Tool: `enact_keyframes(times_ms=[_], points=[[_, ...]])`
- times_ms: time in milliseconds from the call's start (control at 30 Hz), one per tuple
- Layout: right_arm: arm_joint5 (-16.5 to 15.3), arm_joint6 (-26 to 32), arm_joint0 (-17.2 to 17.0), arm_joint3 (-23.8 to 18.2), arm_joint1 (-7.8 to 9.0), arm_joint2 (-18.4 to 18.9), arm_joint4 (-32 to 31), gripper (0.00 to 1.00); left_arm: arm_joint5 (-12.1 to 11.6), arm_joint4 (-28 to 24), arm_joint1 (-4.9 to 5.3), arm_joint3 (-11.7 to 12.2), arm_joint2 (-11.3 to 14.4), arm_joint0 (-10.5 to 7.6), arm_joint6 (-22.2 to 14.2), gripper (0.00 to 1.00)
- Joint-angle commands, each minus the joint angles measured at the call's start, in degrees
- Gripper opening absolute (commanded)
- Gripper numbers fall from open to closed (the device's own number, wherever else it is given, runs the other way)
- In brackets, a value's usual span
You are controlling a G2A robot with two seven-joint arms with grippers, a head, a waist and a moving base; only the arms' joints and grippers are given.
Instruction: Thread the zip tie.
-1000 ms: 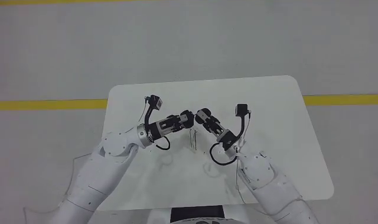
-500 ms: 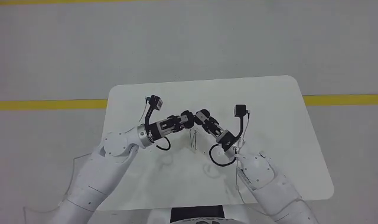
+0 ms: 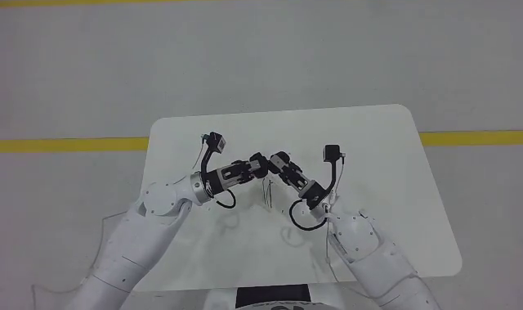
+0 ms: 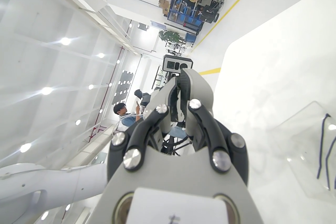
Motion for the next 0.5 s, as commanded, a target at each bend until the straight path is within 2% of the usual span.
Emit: enact_keyframes(times_ms=[0,167,233,267,333,467], points=[[0.08,-0.10,-0.10,0.12,-0.02,0.25,1.00,1.00,-0.22,-0.38,0.11,-0.18,-0.38,0.09,-0.29,0.00],[0.21,3.69,-0.49,0.76,0.17,1.69,6.93,1.00,-0.89,-1.78,0.68,-0.52,-2.21,0.58,-3.18,0.00],[2.51,11.19,-0.36,1.26,0.29,1.78,16.02,1.00,-1.08,-2.75,0.91,-0.50,-2.96,0.67,-4.80,0.00],[3.47,13.36,0.03,1.58,0.42,2.42,18.02,1.00,-0.78,-2.67,1.07,-0.49,-3.25,0.59,-5.96,0.00],[3.47,13.36,0.03,1.58,0.42,2.42,18.02,1.00,0.01,-0.49,1.34,-0.54,-3.71,-0.20,-6.90,0.00],[3.47,13.36,0.03,1.58,0.42,2.42,18.02,1.00,0.07,0.06,1.36,-0.64,-3.75,-0.28,-6.65,0.00]])
